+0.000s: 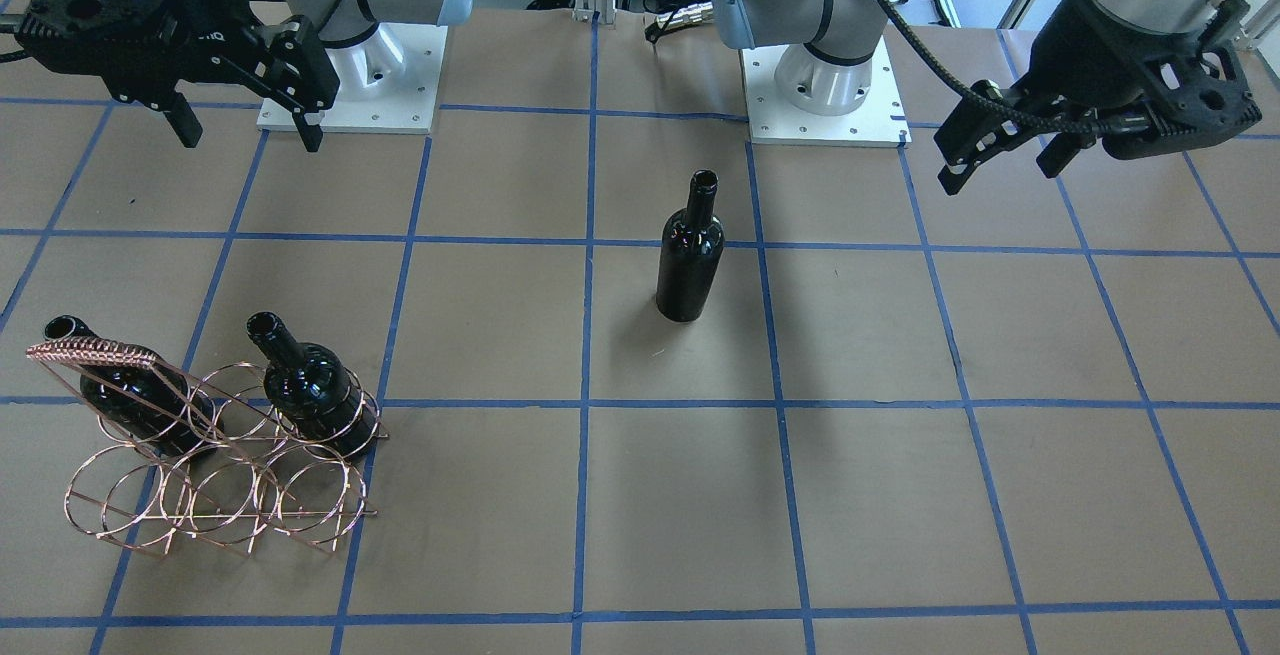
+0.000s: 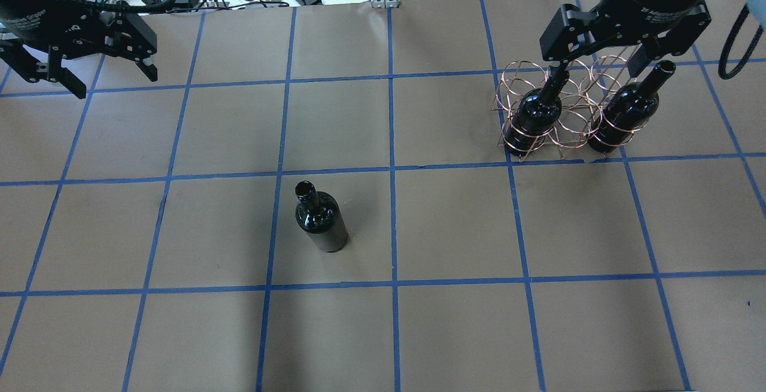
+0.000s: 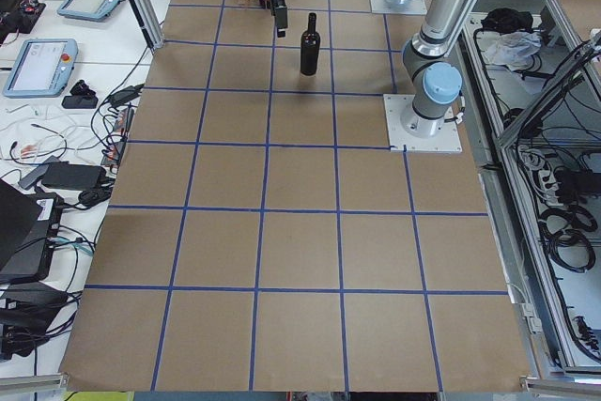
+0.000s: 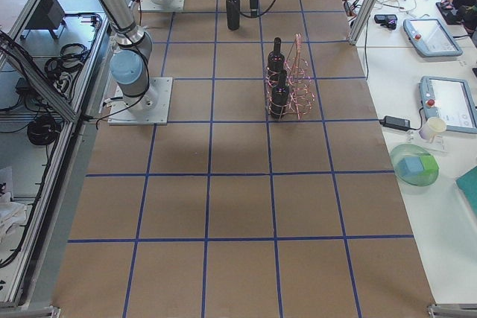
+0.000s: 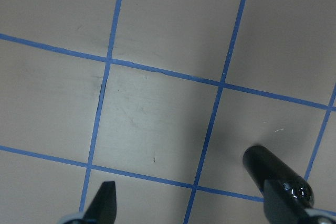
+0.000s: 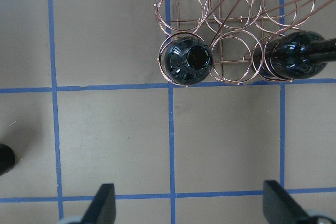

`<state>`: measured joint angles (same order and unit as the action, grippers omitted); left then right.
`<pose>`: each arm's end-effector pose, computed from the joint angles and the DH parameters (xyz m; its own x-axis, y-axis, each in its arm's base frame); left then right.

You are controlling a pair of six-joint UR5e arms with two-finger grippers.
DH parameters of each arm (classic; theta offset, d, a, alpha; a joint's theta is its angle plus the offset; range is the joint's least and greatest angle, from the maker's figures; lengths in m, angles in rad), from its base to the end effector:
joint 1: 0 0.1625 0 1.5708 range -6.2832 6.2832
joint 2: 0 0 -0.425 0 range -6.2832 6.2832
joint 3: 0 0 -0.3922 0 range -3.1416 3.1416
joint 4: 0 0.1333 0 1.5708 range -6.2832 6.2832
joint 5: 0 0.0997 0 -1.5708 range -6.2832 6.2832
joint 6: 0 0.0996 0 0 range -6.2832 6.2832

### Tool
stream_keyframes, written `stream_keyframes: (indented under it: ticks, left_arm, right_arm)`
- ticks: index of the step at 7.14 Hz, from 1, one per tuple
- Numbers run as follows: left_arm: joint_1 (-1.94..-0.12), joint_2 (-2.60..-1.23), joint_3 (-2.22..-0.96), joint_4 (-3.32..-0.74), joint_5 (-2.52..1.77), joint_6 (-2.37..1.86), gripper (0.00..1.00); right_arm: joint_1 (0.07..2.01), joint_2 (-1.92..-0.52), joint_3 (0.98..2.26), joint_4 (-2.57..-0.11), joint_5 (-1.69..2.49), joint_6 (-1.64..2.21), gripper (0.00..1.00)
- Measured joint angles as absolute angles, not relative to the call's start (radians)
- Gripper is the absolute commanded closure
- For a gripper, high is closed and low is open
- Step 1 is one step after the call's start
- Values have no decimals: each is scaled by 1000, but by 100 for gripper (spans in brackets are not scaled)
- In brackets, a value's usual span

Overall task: Place wine into wine basket
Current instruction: 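Move the right gripper from the rack over the upright bottle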

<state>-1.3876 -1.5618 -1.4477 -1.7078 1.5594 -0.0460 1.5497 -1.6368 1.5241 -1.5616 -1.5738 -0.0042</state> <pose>-0.0440 -0.5006 0.5391 -0.9738 -0.2272 0.0112 -0.2272 0.9738 0.0054 0.1230 -0.4738 0.5419 -0.9998 0.0172 0.0034 0.0168 0.9945 -0.1033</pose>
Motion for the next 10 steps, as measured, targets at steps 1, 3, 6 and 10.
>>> stream_keyframes:
  ticks: [1,3,6,10]
  left_arm:
    - [-1390,-1552,-1454,-1712,1554,-46,0]
    - [-1392,-1539,-1467,-1723,1552,-47,0]
    - [-1393,-1529,-1477,-1748,1552,-47,0]
    - [-1391,-1525,-1479,-1769,1553,-56,0]
  right_arm:
    - [1565,-1633,1522,-1574,-1574,6,0]
    - [1630,-1610,1520,-1610,-1574,92,0]
    - [1823,-1504,1497,-1707,-1579,285,0]
    - [2080,-1397,1476,-1769,-1598,550,0]
